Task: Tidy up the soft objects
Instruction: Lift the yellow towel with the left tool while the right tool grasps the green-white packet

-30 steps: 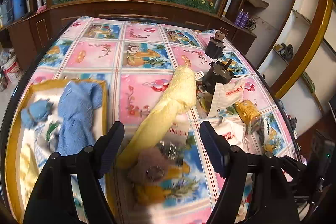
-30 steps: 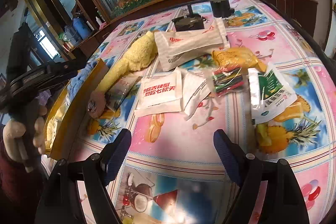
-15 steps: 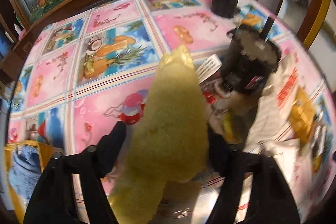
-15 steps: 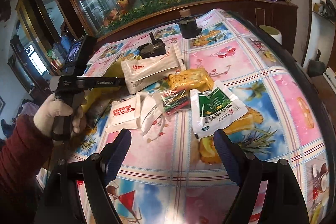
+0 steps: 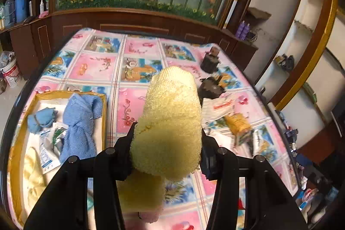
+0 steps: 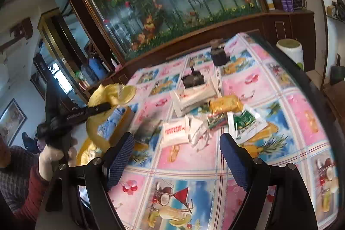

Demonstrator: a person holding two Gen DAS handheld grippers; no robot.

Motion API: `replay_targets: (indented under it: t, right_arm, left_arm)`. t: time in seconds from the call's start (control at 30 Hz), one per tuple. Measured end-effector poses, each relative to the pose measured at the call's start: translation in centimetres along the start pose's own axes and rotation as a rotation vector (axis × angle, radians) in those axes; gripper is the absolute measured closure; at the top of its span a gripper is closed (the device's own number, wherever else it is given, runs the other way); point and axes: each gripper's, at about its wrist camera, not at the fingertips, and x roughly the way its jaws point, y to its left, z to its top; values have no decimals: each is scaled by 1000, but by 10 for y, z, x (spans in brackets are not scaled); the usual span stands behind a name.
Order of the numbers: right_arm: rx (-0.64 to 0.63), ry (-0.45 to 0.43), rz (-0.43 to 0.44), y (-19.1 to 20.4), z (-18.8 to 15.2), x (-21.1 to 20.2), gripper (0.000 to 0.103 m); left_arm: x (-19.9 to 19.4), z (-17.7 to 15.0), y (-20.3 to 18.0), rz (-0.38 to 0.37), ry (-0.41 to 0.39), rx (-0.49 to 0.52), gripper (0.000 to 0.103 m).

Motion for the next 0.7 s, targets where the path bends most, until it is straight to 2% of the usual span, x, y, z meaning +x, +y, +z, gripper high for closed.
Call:
replay_targets:
  t: [0.17,0.27,0.4,0.47,0.5,0.57,0.6,0.63,0.7]
  right_arm:
    - [34,-218,22,-8,68,-110,19]
    - [40,-340,-15,-11,117,-182,18]
    - [22,-481,-195,-3,201,-277,17]
    - [17,-537,-341,4,252,-321,14]
    - [2,-552,-438,10,278,-338,8]
    - [-29,-543,-625,19,316,-358,5]
    - [-30,-530,-691,20,327,-360,2]
    - [-31,-514,-699,20,330,-356,1]
    - [-64,-467,-611,13,319,-326,0]
  left_arm:
    - [-116,-2,-18,-67,-180,40,56]
    - [-181,5,-31,-92,-276,85,56]
    - [-239,33,-38,-99,-319,107,56]
    - [-259,52,-40,-63,-332,117,56]
    - [-266,60,-40,-42,-343,119,56]
    - [-278,74,-40,-10,-376,122,55]
    - [-281,77,-40,-4,-394,121,54]
    - [-281,79,-38,-5,-413,125,54]
    - [-268,74,-31,-14,-418,124,53]
